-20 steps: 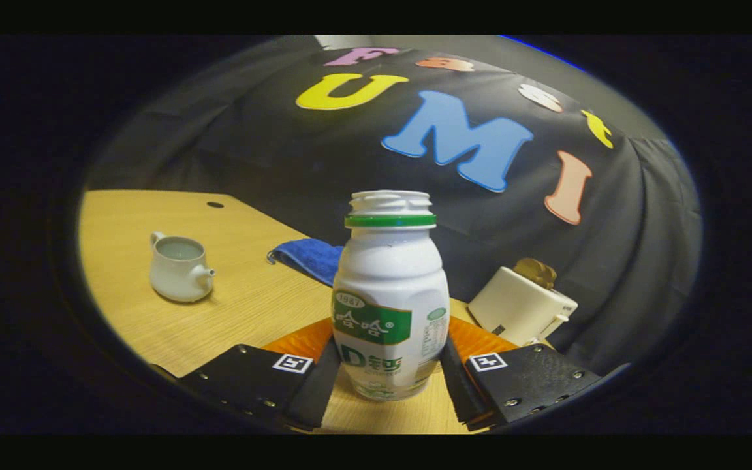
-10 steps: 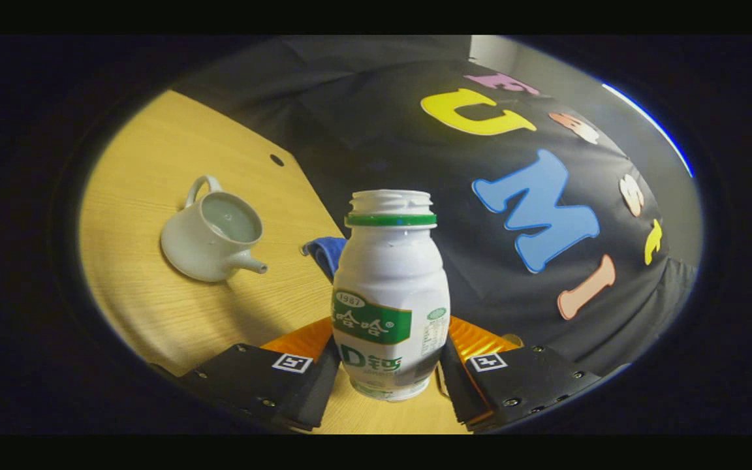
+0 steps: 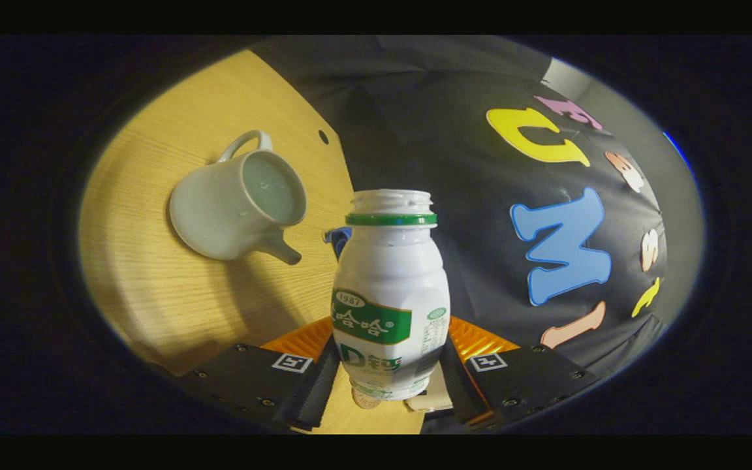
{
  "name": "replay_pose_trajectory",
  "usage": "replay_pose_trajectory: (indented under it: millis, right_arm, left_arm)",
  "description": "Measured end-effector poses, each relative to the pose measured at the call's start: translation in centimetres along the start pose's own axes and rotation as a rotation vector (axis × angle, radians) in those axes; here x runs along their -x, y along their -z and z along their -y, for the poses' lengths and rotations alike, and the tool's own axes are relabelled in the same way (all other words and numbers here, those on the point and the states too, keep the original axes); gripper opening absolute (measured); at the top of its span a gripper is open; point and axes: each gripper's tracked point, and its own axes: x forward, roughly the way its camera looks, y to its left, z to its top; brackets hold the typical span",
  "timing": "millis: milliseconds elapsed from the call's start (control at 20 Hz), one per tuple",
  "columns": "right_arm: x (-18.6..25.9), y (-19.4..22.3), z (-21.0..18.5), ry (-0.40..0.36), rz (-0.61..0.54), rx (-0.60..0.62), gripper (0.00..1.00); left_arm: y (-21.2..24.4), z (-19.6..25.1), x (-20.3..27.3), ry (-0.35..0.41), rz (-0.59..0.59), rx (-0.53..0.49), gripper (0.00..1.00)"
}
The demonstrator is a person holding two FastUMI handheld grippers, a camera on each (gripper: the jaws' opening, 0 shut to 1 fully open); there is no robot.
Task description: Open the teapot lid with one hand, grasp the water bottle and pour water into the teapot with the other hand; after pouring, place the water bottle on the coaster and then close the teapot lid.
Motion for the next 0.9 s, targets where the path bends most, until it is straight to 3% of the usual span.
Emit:
replay_pose_trajectory:
  millis: [400,450,850,900]
  right_arm:
    - [-1.0,-0.9,0.7,0.028,0.016,0.179,0.72]
    - [-1.0,-0.8,0.9,0.032,0.019,0.194,0.72]
    - [-1.3,-1.5,1.8,0.06,0.044,0.31,0.72]
    - [-1.3,-1.5,1.8,0.061,0.048,0.32,0.72]
  left_arm:
    - [0.1,-0.4,0.2,-0.029,-0.007,-0.039,0.18]
    - [0.2,-0.4,0.3,-0.032,-0.006,-0.044,0.14]
    - [0.5,-0.5,0.4,-0.037,-0.02,-0.057,0.18]
    - [0.5,-0.5,0.4,-0.038,-0.023,-0.06,0.14]
